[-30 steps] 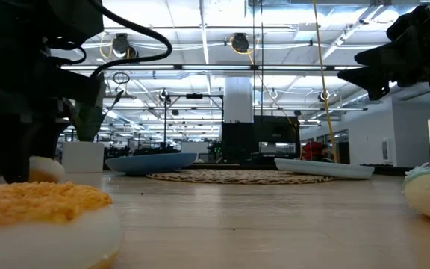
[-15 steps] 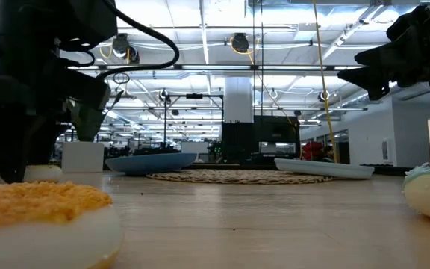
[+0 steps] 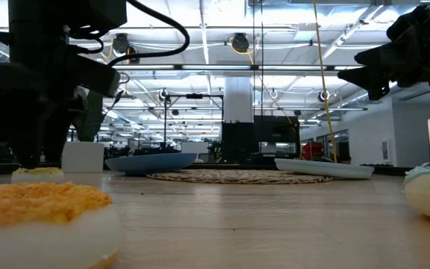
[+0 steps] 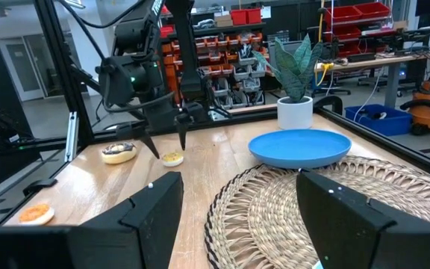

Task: Pick & Place donuts
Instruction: Put the small yellow donut on the light blue plate

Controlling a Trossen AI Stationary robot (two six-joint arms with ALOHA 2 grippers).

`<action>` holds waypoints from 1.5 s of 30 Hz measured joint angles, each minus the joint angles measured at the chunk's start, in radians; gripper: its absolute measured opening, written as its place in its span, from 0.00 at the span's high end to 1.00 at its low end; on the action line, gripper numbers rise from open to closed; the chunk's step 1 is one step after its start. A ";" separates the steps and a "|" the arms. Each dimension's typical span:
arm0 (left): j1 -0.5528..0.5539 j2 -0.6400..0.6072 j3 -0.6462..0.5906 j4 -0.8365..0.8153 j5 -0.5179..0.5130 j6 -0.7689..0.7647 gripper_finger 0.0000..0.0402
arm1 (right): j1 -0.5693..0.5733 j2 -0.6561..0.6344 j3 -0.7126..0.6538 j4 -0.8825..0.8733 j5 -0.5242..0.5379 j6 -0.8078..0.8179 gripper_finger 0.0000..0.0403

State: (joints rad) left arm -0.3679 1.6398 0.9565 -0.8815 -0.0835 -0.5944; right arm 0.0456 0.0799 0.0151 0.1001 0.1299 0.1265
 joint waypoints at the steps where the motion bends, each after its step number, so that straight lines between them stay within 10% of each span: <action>1: 0.000 0.000 0.000 -0.011 -0.007 0.004 0.31 | 0.000 0.000 0.000 0.000 0.000 0.000 0.40; 45: 0.024 0.000 -0.069 0.100 0.067 0.005 0.31 | 0.000 0.000 0.000 0.000 0.000 0.000 0.40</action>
State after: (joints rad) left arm -0.3435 1.6398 0.8875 -0.7811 -0.0165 -0.5890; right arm 0.0460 0.0795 0.0151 0.1001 0.1299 0.1268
